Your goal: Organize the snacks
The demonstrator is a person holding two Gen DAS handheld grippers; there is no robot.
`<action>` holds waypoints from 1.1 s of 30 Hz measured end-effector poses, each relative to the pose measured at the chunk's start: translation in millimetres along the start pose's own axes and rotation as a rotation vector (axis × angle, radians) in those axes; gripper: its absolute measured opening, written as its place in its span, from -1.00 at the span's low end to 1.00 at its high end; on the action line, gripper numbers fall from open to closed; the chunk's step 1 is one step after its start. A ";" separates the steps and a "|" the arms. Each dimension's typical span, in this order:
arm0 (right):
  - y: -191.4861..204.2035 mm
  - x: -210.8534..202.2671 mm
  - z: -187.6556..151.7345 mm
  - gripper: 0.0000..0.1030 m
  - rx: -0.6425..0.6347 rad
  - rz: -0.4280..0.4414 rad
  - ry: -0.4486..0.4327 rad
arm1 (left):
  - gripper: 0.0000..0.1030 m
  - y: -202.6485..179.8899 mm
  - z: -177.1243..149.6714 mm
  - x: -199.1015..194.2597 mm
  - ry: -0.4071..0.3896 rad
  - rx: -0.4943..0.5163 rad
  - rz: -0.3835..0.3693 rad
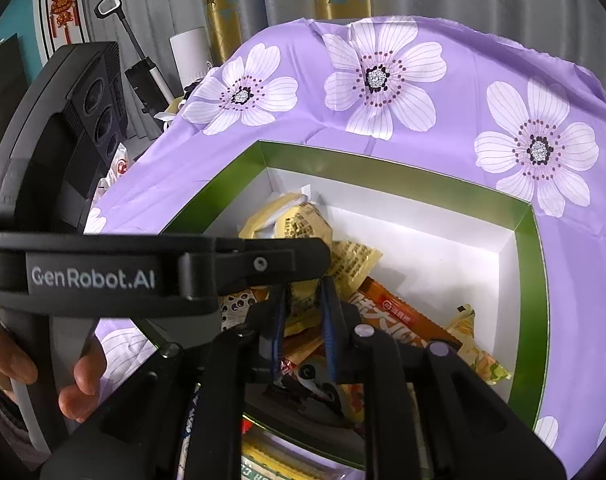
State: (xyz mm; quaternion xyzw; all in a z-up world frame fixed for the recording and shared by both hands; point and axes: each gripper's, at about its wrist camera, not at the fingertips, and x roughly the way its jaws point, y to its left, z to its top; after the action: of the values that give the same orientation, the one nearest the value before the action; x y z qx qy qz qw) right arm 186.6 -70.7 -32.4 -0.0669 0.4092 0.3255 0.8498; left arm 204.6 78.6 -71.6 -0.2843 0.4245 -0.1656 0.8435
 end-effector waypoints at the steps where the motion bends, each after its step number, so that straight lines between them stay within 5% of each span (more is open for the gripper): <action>1: 0.0 -0.2 -0.1 -0.60 0.003 -0.001 -0.001 | -0.07 -0.7 -0.6 0.3 -0.001 0.002 0.007; 11: -1.7 0.5 -4.3 -0.46 0.018 -0.020 0.004 | -0.06 -8.0 -5.1 0.9 -0.003 0.056 0.082; 16: 1.0 -12.3 -7.5 -0.32 0.012 -0.028 -0.026 | 0.57 -20.4 -8.9 -10.0 -0.060 0.116 0.140; 19: 5.6 -26.0 -13.0 -0.15 0.003 -0.034 -0.052 | 0.58 -29.6 -12.0 -19.4 -0.093 0.153 0.171; 33: 30.5 -106.1 -48.4 0.07 0.020 -0.033 -0.200 | 0.62 -67.6 -44.7 -80.8 -0.263 0.260 0.288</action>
State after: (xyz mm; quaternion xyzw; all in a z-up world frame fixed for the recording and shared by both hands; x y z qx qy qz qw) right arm 88.5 -118.2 18.9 -0.0324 0.3244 0.3126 0.8922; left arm 118.5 52.5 -0.8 -0.1288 0.3224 -0.0582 0.9360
